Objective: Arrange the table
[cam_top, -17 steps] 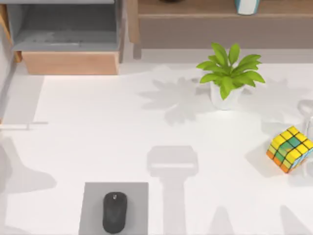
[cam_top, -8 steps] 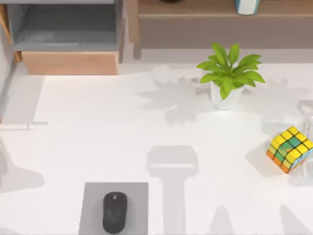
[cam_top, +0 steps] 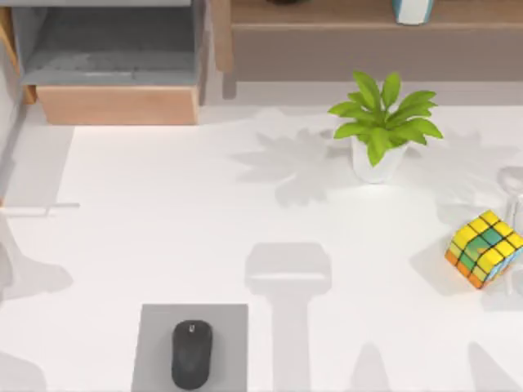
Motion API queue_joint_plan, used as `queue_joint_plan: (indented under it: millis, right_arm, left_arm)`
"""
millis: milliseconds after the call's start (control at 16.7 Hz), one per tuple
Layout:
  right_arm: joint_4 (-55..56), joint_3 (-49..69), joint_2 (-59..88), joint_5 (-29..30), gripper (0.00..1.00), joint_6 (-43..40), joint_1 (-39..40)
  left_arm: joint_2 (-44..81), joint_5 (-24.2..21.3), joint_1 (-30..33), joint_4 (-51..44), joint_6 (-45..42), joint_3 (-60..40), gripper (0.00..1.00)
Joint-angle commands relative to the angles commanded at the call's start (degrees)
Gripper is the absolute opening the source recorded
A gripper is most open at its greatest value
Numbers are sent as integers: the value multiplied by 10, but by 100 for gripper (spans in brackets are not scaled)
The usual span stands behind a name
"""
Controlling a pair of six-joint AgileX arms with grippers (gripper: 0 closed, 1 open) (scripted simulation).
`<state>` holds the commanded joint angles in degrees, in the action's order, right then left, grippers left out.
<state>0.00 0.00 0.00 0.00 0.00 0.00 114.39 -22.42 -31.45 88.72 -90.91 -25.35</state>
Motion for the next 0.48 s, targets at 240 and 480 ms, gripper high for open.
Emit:
queue_joint_plan:
  millis: [240, 480]
  right_arm:
    - [0, 0, 0, 0, 100, 0, 0]
    - [0, 0, 0, 0, 100, 0, 0]
  left_arm:
    - [0, 0, 0, 0, 0, 0, 77]
    - [0, 0, 0, 0, 0, 0, 47]
